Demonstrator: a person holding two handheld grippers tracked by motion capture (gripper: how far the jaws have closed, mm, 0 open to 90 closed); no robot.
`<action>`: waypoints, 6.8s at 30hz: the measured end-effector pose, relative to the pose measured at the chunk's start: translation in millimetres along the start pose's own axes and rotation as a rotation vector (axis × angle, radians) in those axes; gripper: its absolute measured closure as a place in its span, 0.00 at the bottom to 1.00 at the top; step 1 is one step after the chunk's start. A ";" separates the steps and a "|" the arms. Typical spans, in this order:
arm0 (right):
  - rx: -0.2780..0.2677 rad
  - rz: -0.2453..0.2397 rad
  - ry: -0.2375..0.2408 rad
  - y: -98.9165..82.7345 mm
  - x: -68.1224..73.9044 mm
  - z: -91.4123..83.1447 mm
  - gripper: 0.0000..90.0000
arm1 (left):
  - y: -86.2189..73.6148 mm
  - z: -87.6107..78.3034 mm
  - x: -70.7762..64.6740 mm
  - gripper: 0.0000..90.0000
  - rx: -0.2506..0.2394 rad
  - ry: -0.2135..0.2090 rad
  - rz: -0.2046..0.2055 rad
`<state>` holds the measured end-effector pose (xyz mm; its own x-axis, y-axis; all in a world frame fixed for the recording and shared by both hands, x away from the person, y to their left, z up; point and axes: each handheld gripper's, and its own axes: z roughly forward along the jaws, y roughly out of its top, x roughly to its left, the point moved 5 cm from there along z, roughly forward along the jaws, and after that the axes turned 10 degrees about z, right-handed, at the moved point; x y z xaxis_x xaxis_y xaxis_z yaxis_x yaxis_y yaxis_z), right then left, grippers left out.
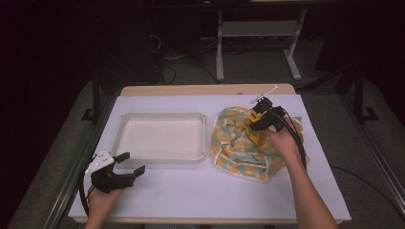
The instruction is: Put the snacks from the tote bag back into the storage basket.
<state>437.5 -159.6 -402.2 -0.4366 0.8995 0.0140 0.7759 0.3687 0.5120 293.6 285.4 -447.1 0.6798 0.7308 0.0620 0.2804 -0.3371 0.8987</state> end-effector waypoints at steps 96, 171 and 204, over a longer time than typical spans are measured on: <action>-0.109 -0.318 0.222 53.8 91.4 -83.0 0.55 | -0.8 -3.5 4.5 0.17 -0.014 0.019 -0.014; -0.104 -0.613 0.470 84.0 183.0 -43.8 0.55 | -0.1 -2.2 4.5 0.17 -0.015 0.013 -0.018; -0.060 -0.668 0.504 87.3 211.2 -5.1 0.55 | -0.4 -2.2 6.3 0.17 -0.029 0.013 -0.032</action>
<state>410.7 61.4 -350.1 -0.9580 0.2788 0.0666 0.2626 0.7605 0.5939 296.3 291.5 -446.1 0.6617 0.7488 0.0383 0.2820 -0.2958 0.9127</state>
